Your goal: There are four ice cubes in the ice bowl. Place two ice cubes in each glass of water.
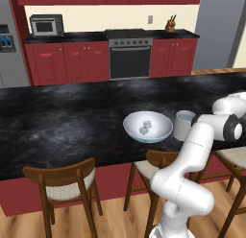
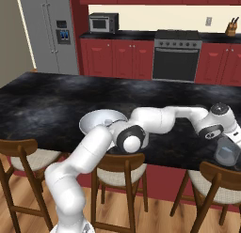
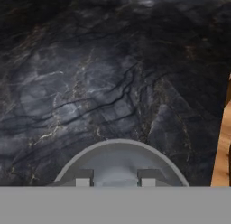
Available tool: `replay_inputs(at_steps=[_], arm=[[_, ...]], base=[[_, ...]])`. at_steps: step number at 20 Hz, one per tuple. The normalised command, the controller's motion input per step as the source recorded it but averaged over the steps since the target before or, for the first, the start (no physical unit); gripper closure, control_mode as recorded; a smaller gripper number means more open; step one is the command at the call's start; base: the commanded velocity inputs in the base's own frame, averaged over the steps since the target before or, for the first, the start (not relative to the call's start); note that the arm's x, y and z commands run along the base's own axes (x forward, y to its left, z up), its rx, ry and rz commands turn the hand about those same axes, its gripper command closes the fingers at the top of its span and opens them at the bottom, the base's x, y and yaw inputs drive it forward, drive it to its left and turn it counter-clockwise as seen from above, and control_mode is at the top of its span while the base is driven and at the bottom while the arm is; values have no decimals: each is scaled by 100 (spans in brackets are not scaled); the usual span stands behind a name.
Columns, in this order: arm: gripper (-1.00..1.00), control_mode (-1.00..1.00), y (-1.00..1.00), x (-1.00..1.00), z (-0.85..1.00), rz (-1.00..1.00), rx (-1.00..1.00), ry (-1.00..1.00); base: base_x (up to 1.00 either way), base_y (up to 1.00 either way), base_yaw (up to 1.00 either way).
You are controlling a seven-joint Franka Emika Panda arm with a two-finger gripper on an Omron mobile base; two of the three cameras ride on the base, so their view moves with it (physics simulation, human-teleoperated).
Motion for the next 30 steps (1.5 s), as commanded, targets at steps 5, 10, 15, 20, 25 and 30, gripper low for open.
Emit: replay_inputs(at_steps=[5,10,15,20,25,30], arm=[[-100,-100,0,0,0,0,-6,0],[-100,-100,7,0,0,0,-6,0],[-100,-100,25,-13,12,0,-4,-12],[-100,-100,74,-87,1,4,7,-16],[-100,-100,100,-56,33,19,1,5],[-100,-100,100,-34,66,32,-9,9]], base=[[0,0,0],[0,0,0],[0,0,0],[0,0,0],[0,0,0],[0,0,0]])
